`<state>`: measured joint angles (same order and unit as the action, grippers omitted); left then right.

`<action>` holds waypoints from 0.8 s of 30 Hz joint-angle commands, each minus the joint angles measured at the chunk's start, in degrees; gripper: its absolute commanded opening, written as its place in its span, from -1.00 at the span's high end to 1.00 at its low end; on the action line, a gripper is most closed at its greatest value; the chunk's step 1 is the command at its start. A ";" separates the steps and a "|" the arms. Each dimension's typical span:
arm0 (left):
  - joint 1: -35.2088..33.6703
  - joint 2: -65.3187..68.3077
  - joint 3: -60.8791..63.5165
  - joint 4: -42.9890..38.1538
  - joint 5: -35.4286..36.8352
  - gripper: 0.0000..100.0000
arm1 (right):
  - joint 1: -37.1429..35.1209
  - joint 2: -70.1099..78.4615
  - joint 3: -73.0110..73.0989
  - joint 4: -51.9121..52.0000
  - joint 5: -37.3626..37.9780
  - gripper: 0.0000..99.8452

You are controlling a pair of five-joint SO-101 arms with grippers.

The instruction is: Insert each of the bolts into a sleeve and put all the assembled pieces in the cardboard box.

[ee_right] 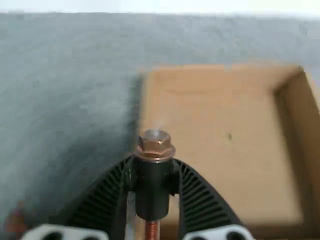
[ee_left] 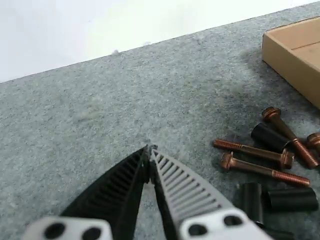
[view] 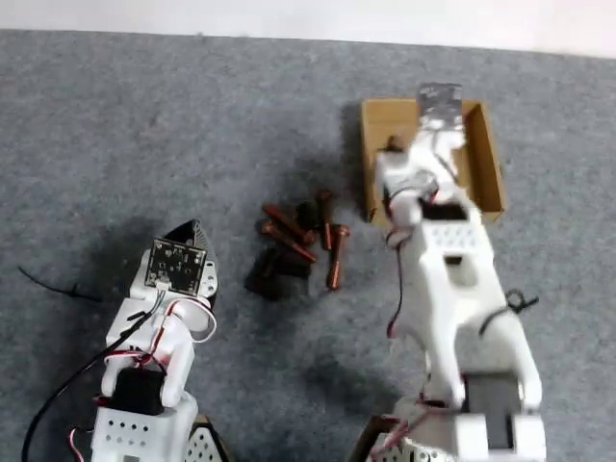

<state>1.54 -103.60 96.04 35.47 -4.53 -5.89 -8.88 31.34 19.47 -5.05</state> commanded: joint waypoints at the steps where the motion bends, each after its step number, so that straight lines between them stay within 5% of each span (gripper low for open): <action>1: -0.92 -0.57 1.10 -1.49 -0.44 0.99 | 4.00 7.43 -10.07 -1.89 -11.87 0.99; 8: -0.92 -0.57 1.10 -1.49 -0.53 0.99 | 6.99 19.91 -17.71 -1.98 -22.86 0.99; 21: -0.84 -0.57 1.10 -1.49 -0.53 0.99 | 7.08 26.33 -19.82 -1.71 -22.95 0.98; 24: -0.84 -0.57 1.10 -1.49 -0.53 0.99 | 7.08 26.33 -19.82 -1.71 -22.86 0.80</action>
<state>1.54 -103.60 96.04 35.47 -4.88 0.53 18.73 15.08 19.03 -27.56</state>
